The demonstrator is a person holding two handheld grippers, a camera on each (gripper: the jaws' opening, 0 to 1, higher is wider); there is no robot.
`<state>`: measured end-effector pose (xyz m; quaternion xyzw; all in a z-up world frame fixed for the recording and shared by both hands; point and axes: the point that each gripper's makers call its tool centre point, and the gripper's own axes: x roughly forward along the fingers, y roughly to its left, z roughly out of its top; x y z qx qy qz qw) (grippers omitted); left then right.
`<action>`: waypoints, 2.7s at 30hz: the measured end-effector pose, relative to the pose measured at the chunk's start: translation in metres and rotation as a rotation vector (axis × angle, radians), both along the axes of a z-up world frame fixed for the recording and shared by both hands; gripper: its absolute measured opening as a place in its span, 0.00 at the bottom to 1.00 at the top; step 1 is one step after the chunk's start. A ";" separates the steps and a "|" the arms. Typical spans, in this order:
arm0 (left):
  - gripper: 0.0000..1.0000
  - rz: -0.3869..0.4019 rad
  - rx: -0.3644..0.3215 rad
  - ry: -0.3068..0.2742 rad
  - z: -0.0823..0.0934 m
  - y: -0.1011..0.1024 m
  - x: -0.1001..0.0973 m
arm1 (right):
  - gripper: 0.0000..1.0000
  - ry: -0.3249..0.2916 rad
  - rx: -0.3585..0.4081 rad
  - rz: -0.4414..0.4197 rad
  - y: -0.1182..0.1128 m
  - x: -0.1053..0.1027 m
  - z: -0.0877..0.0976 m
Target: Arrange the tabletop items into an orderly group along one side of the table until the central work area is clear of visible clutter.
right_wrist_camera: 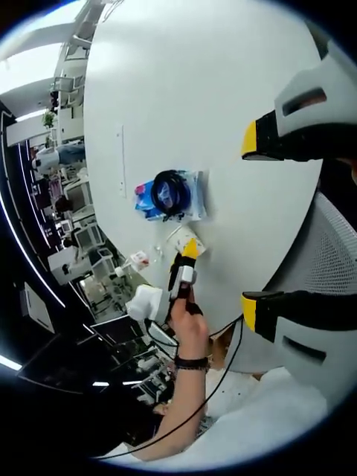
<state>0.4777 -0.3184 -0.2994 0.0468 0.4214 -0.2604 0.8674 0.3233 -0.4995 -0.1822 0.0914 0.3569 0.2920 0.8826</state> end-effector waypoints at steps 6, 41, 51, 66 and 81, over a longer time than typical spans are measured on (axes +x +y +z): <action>0.41 -0.014 0.027 0.029 -0.010 0.002 -0.002 | 0.71 0.002 -0.001 0.000 -0.001 0.001 0.000; 0.38 -0.088 0.008 -0.010 0.011 0.008 -0.009 | 0.69 0.001 0.012 0.086 0.022 0.013 0.000; 0.38 -0.134 0.000 -0.032 0.020 0.005 -0.017 | 0.66 -0.021 0.041 0.153 0.043 0.041 0.006; 0.38 -0.276 -0.037 -0.100 0.052 -0.031 -0.023 | 0.65 -0.034 0.065 0.251 0.073 0.075 0.011; 0.38 -0.417 -0.067 -0.148 0.068 -0.063 -0.046 | 0.61 -0.024 0.061 0.316 0.076 0.089 0.005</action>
